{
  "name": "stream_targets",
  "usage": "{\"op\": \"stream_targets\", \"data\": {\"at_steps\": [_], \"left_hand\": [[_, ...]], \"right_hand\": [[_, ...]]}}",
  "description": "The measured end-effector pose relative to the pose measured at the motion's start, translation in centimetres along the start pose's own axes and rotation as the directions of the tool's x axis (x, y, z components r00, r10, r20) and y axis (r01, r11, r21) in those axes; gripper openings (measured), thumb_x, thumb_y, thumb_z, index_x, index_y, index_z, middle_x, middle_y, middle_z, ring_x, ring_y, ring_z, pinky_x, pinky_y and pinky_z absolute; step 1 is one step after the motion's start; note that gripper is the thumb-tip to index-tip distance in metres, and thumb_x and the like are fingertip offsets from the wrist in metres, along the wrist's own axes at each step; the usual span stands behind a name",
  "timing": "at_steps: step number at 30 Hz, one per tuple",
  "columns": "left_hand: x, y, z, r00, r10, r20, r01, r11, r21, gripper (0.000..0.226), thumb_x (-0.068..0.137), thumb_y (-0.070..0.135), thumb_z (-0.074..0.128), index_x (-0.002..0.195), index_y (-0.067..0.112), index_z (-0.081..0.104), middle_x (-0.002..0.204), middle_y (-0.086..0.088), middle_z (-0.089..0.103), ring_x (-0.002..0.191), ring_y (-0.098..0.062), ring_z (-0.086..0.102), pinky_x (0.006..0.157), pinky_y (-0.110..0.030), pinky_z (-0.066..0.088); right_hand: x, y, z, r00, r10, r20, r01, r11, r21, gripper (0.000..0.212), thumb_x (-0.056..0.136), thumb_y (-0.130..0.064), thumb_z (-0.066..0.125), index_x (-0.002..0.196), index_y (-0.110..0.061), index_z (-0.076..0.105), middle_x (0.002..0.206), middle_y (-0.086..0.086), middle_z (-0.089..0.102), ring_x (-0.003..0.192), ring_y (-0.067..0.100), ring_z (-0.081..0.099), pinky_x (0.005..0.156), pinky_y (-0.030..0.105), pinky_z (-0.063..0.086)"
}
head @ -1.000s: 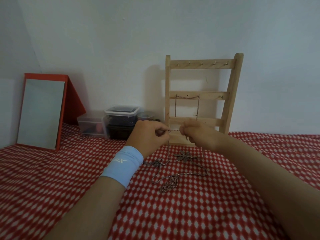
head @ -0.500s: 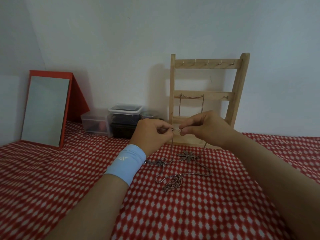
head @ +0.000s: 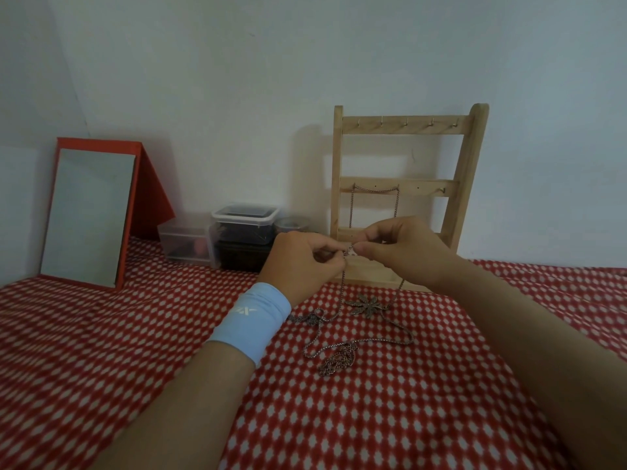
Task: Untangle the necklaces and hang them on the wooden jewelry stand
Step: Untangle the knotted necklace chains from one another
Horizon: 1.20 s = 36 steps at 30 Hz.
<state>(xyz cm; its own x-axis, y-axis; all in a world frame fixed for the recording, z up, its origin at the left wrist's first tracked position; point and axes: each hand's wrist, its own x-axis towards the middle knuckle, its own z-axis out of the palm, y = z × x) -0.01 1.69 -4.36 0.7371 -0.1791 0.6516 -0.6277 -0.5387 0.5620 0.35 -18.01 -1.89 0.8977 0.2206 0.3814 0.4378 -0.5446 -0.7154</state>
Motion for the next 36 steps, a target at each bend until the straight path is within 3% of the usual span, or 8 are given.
{"op": "stream_targets", "data": {"at_steps": [3,5,7,11,16,22,29,36], "left_hand": [[0.03,0.06,0.01,1.000,-0.003,0.000,0.003,1.000,0.000,0.017,0.083,0.015,0.072,0.098,0.018,0.078,0.079,0.017,0.068,0.075,0.017,0.061,0.074,-0.002,0.047],[0.02,0.15,0.01,1.000,-0.004,-0.005,0.004,1.000,0.001,0.017,0.083,0.015,0.072,0.098,0.019,0.078,0.078,0.018,0.067,0.075,0.017,0.061,0.074,-0.002,0.048],[0.00,0.20,0.02,1.000,-0.004,-0.009,0.004,1.000,-0.002,0.017,0.083,0.014,0.072,0.098,0.018,0.078,0.078,0.018,0.067,0.074,0.016,0.062,0.073,-0.002,0.048],[0.01,0.25,0.00,1.000,-0.006,-0.005,0.006,1.000,-0.004,0.017,0.083,0.014,0.072,0.098,0.018,0.078,0.077,0.016,0.068,0.074,0.015,0.062,0.072,-0.002,0.048],[-0.01,0.36,-0.07,1.000,-0.010,-0.002,0.010,1.000,-0.016,0.017,0.083,0.013,0.072,0.097,0.019,0.078,0.076,0.016,0.067,0.074,0.015,0.061,0.071,-0.002,0.047],[0.00,0.23,-0.11,1.000,0.002,-0.003,-0.002,1.000,-0.002,0.018,0.083,0.012,0.071,0.098,0.019,0.078,0.076,0.014,0.067,0.072,0.017,0.060,0.071,-0.001,0.046],[0.07,0.04,-0.08,1.000,0.017,-0.020,-0.017,1.000,0.008,0.016,0.082,0.013,0.072,0.096,0.019,0.079,0.077,0.009,0.071,0.072,0.014,0.061,0.070,-0.002,0.047],[0.09,0.05,-0.05,0.999,0.038,-0.010,-0.038,0.999,0.022,0.017,0.081,0.013,0.072,0.096,0.019,0.079,0.079,0.008,0.072,0.071,0.013,0.061,0.072,-0.002,0.047]], "right_hand": [[-0.06,-0.03,0.15,1.000,-0.007,-0.016,0.007,1.000,-0.004,0.007,0.088,-0.030,0.077,0.084,-0.025,0.079,0.073,-0.002,0.074,0.069,0.033,0.064,0.073,0.041,0.060],[-0.16,-0.22,0.28,1.000,-0.018,-0.017,0.018,1.000,-0.001,0.006,0.088,-0.030,0.077,0.084,-0.026,0.079,0.082,0.005,0.077,0.085,0.041,0.067,0.082,0.053,0.060],[-0.21,-0.36,0.28,1.000,-0.023,-0.018,0.023,1.000,-0.002,0.005,0.088,-0.031,0.077,0.084,-0.027,0.079,0.083,0.008,0.077,0.085,0.043,0.067,0.083,0.057,0.059],[-0.29,-0.35,0.26,1.000,-0.024,-0.013,0.024,1.000,0.008,0.006,0.089,-0.029,0.077,0.084,-0.026,0.079,0.079,0.010,0.075,0.067,0.026,0.059,0.075,0.051,0.059],[-0.42,-0.31,0.18,1.000,-0.021,0.008,0.021,0.999,0.029,0.005,0.090,-0.025,0.076,0.086,-0.024,0.080,0.059,-0.008,0.064,0.053,0.006,0.047,0.056,0.019,0.046],[-0.56,-0.43,0.39,0.999,-0.028,0.028,0.027,0.999,0.024,0.005,0.089,-0.027,0.078,0.085,-0.026,0.081,0.069,0.008,0.072,0.058,0.017,0.048,0.061,0.031,0.047],[-0.67,-0.40,0.29,1.000,-0.010,0.023,0.010,1.000,0.016,0.006,0.089,-0.028,0.077,0.084,-0.027,0.080,0.052,-0.013,0.058,0.047,0.006,0.038,0.054,0.024,0.040],[-0.73,-0.59,0.50,1.000,0.005,-0.007,-0.005,1.000,0.004,0.006,0.091,-0.024,0.075,0.092,-0.020,0.080,0.052,-0.023,0.061,0.044,-0.002,0.046,0.052,0.012,0.041]]}}
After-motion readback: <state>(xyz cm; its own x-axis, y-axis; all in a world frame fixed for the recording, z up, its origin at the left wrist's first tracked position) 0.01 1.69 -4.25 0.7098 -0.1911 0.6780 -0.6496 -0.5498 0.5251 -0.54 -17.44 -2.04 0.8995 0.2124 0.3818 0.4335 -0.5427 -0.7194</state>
